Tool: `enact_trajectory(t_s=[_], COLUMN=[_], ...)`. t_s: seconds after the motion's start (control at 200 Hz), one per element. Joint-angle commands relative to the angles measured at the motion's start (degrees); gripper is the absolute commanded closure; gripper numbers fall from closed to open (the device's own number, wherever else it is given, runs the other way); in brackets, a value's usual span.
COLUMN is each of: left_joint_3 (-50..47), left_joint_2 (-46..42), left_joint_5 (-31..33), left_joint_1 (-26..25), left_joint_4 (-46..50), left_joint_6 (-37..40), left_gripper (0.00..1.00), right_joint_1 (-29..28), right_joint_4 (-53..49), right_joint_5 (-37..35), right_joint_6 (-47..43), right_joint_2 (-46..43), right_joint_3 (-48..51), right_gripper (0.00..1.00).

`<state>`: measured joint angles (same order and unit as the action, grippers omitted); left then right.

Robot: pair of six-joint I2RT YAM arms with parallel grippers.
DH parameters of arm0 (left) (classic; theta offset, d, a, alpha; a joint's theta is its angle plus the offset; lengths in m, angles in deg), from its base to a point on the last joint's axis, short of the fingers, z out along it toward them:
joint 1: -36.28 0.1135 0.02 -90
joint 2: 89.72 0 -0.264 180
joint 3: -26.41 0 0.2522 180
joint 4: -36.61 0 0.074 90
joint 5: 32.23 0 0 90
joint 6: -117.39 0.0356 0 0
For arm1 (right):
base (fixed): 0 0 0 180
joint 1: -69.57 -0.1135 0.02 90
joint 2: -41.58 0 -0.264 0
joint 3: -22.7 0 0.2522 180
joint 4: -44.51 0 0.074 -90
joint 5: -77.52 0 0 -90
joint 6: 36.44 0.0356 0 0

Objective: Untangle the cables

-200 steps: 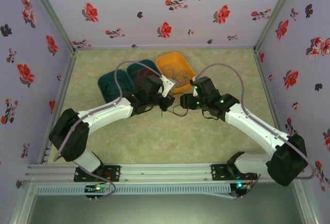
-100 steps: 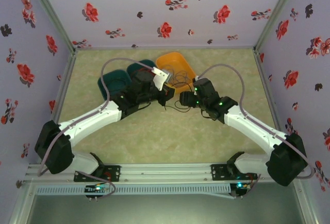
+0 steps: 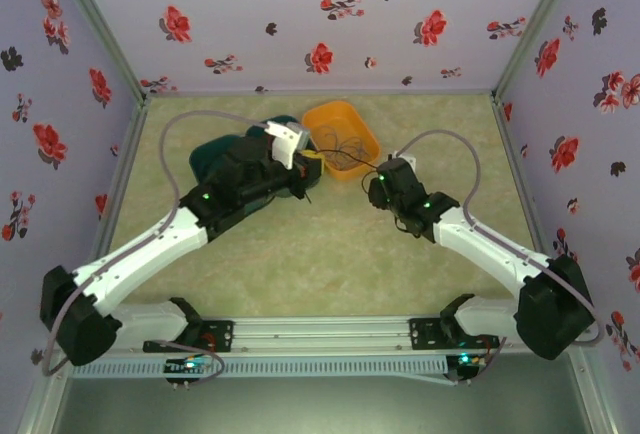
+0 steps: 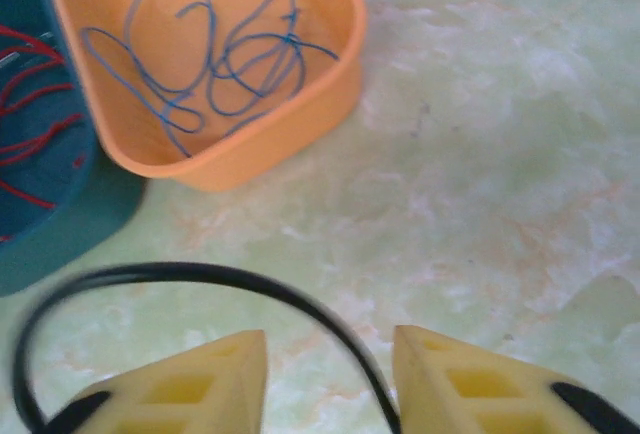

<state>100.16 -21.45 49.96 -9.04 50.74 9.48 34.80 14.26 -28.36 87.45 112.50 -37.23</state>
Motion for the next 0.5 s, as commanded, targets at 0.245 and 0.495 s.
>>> enact_trajectory(t_s=[0.245,0.495], left_joint_3=[-2.9,-1.9], left_joint_2=[-12.1,-15.5], left_joint_5=[10.8,13.6], left_joint_1=[7.5,13.2], left_joint_4=[4.9,7.7], left_joint_6=[-1.0,-1.3], left_gripper=[1.00,1.00], right_joint_1=[4.6,4.8], right_joint_4=[0.4,-1.4], right_joint_5=[2.5,7.5], right_joint_6=[3.3,-0.8], right_joint_2=[-1.3,-1.7], right_joint_3=[4.7,5.1], right_gripper=[0.72,0.32])
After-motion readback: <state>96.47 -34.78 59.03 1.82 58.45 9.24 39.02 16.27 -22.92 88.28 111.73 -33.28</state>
